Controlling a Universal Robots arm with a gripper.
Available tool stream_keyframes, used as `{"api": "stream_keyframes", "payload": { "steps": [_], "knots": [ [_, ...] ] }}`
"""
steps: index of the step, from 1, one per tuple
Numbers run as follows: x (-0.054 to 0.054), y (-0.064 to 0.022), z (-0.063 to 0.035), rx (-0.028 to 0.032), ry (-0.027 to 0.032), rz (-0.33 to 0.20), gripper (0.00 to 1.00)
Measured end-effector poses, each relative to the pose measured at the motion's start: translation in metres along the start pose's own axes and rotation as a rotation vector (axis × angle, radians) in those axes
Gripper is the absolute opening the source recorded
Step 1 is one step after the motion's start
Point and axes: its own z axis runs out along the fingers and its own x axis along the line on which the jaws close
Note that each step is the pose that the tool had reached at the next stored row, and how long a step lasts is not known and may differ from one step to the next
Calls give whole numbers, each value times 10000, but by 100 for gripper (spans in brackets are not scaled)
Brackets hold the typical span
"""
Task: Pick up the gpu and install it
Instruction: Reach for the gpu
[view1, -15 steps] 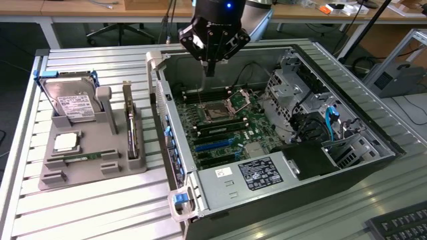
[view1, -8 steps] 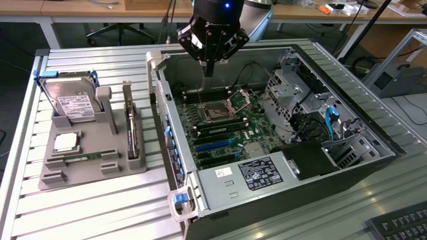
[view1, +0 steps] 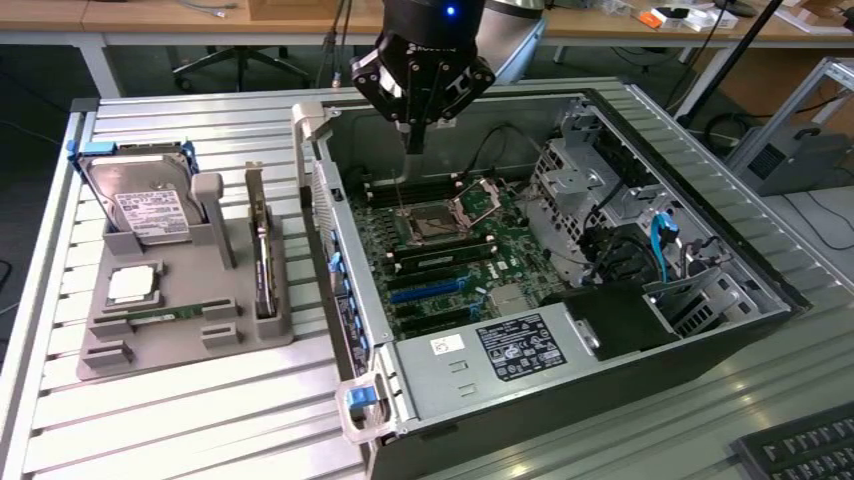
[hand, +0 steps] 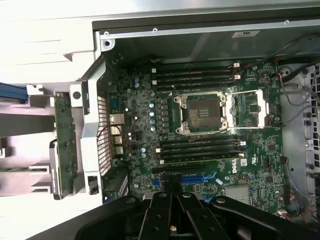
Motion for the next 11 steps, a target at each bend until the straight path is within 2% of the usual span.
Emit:
{"api": "stream_keyframes", "payload": {
  "steps": [11],
  "knots": [
    [39, -3, -1, -1, 0, -1, 11]
  ]
}}
